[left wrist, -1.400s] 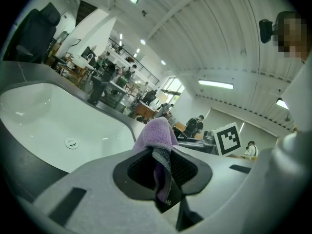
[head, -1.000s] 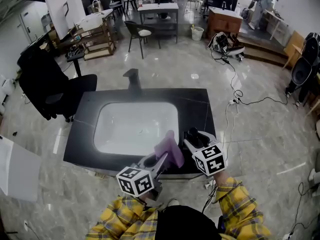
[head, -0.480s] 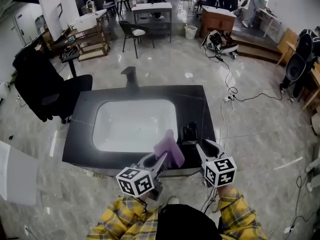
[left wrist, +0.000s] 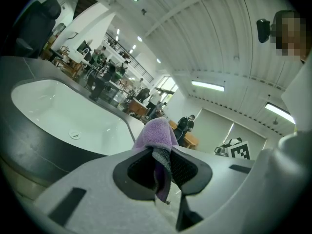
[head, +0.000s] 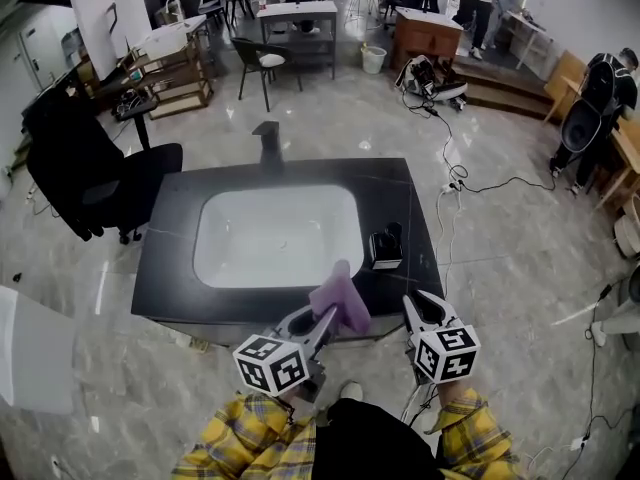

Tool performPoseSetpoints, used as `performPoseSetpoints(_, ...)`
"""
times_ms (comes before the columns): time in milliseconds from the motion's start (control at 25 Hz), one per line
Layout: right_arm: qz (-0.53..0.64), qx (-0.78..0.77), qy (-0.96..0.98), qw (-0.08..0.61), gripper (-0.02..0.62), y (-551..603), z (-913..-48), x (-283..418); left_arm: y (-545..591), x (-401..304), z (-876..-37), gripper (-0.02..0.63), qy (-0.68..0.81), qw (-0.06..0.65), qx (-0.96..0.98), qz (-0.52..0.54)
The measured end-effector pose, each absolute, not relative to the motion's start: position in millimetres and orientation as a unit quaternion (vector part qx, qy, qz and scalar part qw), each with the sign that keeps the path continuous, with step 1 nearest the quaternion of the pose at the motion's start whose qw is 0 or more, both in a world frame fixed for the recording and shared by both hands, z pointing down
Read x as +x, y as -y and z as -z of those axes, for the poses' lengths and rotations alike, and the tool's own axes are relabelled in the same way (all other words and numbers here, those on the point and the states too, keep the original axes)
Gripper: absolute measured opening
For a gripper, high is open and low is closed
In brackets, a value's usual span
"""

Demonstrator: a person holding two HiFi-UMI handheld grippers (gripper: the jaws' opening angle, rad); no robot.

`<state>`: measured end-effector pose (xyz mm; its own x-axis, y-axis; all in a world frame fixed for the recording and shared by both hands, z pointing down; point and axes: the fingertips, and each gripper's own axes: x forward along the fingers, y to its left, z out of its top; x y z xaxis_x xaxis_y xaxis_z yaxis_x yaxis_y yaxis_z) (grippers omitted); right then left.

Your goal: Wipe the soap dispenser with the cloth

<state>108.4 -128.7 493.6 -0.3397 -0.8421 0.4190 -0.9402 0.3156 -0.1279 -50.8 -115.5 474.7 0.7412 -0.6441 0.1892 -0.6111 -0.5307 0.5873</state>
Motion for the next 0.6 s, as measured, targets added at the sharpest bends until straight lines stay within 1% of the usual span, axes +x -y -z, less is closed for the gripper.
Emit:
performPoseSetpoints(320, -0.186, 0.577, 0.785, 0.13, 0.052, 87, -492, 91, 79, -78, -472, 0.064, 0.347, 0.326, 0.879, 0.019)
performPoseSetpoints(600, -0.204, 0.594, 0.769, 0.115, 0.035, 44, -498, 75, 43, -97, -478, 0.064, 0.332, 0.333, 0.883, 0.002)
